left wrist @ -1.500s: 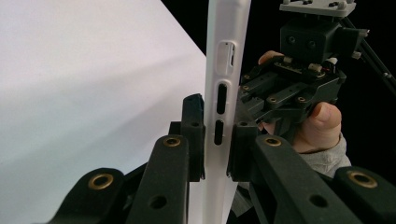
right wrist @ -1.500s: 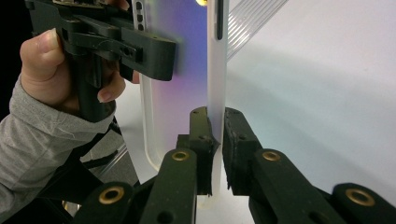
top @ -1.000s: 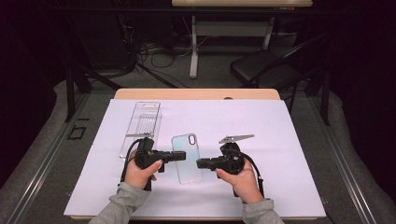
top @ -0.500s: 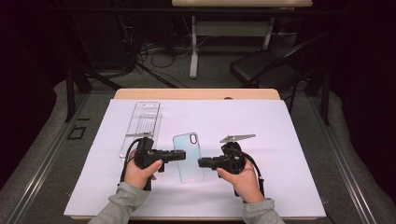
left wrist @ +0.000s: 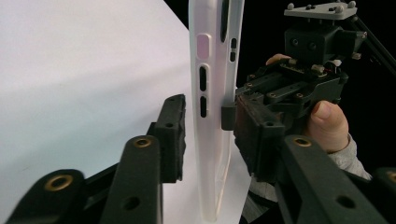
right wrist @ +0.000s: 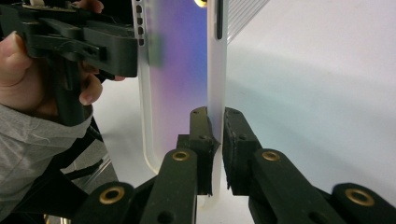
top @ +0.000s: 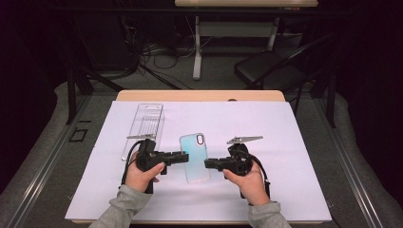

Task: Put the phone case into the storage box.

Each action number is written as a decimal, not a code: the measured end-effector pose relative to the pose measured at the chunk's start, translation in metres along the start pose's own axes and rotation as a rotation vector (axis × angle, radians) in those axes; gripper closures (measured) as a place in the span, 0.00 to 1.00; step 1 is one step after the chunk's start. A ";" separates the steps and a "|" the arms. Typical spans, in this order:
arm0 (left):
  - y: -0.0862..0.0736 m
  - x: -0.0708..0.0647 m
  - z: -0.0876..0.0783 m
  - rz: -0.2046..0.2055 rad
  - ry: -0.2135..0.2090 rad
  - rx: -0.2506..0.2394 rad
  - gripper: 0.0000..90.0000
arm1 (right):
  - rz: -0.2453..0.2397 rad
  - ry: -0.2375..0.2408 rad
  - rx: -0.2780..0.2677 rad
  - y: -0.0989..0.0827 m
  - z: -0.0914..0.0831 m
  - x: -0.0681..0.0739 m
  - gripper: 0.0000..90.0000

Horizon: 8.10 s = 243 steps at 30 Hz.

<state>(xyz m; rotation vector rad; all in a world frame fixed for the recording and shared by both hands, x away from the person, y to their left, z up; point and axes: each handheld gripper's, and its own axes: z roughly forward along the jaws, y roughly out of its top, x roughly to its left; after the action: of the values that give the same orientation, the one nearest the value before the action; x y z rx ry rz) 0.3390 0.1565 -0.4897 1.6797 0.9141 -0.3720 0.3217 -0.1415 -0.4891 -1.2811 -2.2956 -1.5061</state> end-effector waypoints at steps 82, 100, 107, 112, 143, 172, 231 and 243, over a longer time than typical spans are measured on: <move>0.014 -0.016 -0.021 0.377 0.437 0.023 0.40 | -0.111 -0.201 -0.087 -0.007 0.003 0.014 0.93; 0.017 -0.029 -0.028 0.446 0.504 0.021 0.40 | -0.115 -0.222 -0.114 -0.015 0.014 0.021 0.93; 0.017 -0.033 -0.028 0.465 0.525 0.014 0.41 | -0.126 -0.222 -0.108 -0.017 0.017 0.025 0.93; 0.017 -0.036 -0.028 0.478 0.528 0.014 0.42 | -0.140 -0.230 -0.115 -0.018 0.019 0.026 0.93; 0.012 -0.045 -0.019 0.554 0.525 0.022 0.49 | -0.156 -0.248 -0.115 -0.025 0.028 0.038 0.93; 0.010 -0.046 -0.016 0.552 0.594 0.080 0.68 | -0.201 -0.284 -0.086 -0.029 0.035 0.046 0.93; 0.009 -0.051 -0.017 0.581 0.637 0.131 0.89 | -0.209 -0.264 -0.078 -0.030 0.038 0.048 0.93; 0.009 -0.051 -0.017 0.584 0.639 0.129 0.89 | -0.208 -0.262 -0.083 -0.030 0.038 0.048 0.93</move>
<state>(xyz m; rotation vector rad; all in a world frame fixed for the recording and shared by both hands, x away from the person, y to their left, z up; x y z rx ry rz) 0.3090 0.1523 -0.4444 2.1351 0.7981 0.5399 0.2829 -0.0881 -0.5053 -1.3714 -2.6286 -1.5959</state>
